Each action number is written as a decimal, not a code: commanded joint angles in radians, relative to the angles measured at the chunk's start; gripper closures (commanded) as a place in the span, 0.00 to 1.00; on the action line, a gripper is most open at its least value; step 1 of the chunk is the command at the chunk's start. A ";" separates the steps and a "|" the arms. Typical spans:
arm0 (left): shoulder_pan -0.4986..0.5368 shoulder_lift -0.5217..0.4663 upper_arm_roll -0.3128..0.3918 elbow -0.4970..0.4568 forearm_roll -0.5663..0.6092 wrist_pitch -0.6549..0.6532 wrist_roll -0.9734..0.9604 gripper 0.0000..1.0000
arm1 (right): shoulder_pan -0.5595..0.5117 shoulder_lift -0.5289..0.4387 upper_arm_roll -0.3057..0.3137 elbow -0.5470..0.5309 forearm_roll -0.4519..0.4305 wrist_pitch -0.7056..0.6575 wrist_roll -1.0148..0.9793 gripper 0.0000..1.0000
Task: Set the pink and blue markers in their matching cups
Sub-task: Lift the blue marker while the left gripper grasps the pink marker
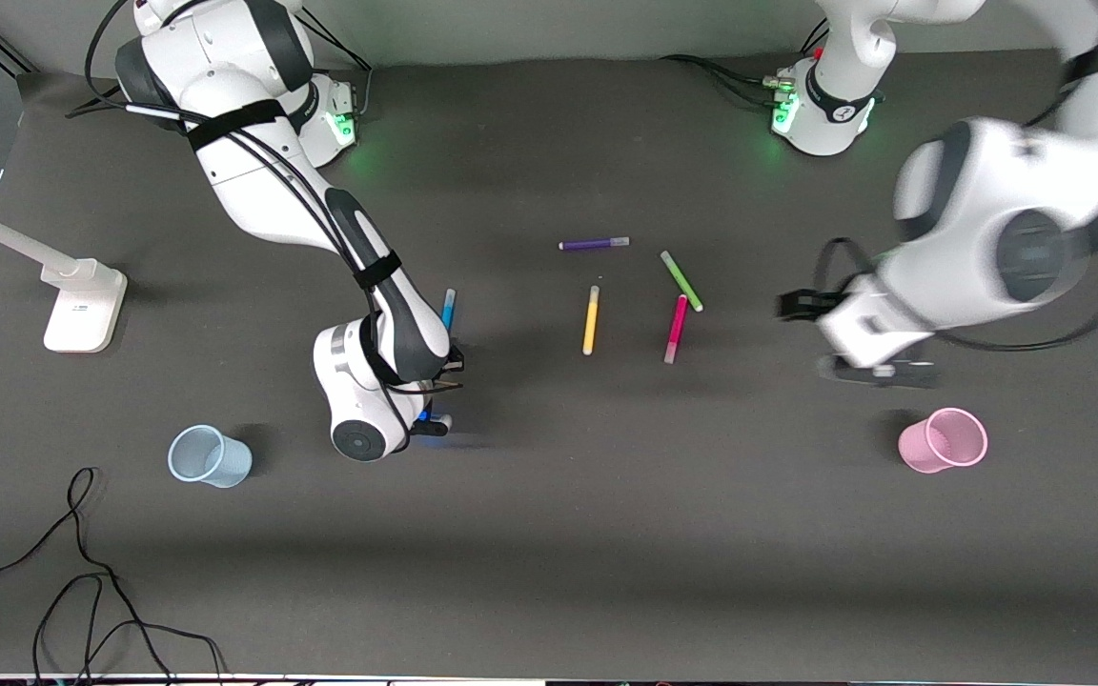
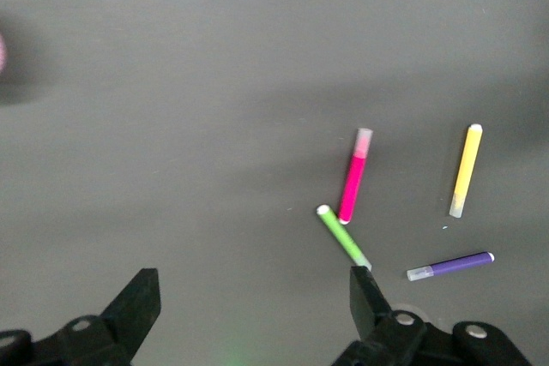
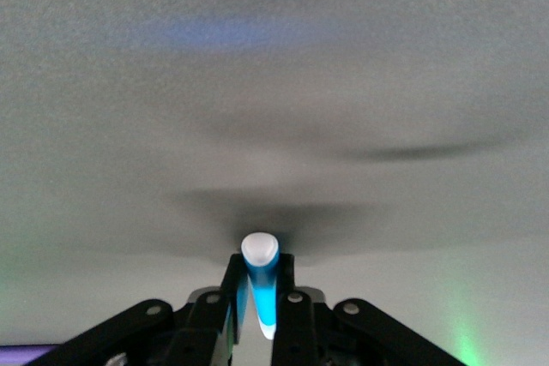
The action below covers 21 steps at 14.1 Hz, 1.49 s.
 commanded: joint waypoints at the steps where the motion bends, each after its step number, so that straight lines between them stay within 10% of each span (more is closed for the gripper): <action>1: -0.089 0.015 0.016 -0.090 0.001 0.119 -0.012 0.01 | 0.000 -0.002 0.000 0.024 0.022 -0.021 0.027 1.00; 14: -0.207 0.159 0.008 -0.294 0.018 0.532 -0.011 0.05 | -0.009 -0.106 -0.039 0.057 -0.025 -0.094 0.048 1.00; 21: -0.243 0.225 -0.006 -0.349 -0.023 0.676 -0.030 0.10 | -0.009 -0.233 -0.181 0.056 -0.185 -0.082 0.031 1.00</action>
